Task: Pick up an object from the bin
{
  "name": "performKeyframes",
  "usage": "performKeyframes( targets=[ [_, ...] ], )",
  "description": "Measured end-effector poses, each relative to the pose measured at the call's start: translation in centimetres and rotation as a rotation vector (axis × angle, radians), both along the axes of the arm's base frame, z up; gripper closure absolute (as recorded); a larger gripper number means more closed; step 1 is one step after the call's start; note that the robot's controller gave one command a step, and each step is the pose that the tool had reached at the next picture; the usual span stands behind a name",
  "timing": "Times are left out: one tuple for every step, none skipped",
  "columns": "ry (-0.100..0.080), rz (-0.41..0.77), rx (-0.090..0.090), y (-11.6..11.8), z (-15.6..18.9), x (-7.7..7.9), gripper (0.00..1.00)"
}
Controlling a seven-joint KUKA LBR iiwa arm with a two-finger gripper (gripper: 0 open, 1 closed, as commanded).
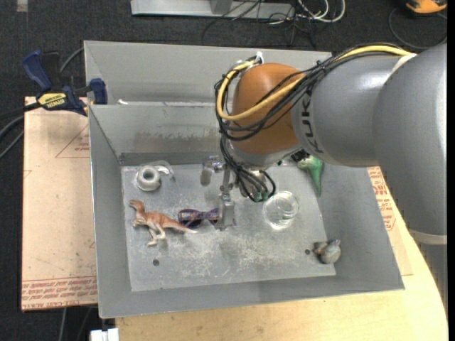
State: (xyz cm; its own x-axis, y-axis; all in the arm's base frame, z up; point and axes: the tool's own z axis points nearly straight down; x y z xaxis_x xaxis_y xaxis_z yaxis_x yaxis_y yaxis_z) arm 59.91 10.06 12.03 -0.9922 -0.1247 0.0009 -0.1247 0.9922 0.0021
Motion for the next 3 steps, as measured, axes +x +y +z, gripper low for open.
performKeyframes(
  targets=[
    [0.002,0.025,0.0,0.5,-3.5,-1.1,0.0],
    [-0.005,0.1,0.002,0.5,-4.9,0.1,1.0],
    [-0.005,0.1,0.003,0.5,-4.9,0.1,1.0]
  ],
)
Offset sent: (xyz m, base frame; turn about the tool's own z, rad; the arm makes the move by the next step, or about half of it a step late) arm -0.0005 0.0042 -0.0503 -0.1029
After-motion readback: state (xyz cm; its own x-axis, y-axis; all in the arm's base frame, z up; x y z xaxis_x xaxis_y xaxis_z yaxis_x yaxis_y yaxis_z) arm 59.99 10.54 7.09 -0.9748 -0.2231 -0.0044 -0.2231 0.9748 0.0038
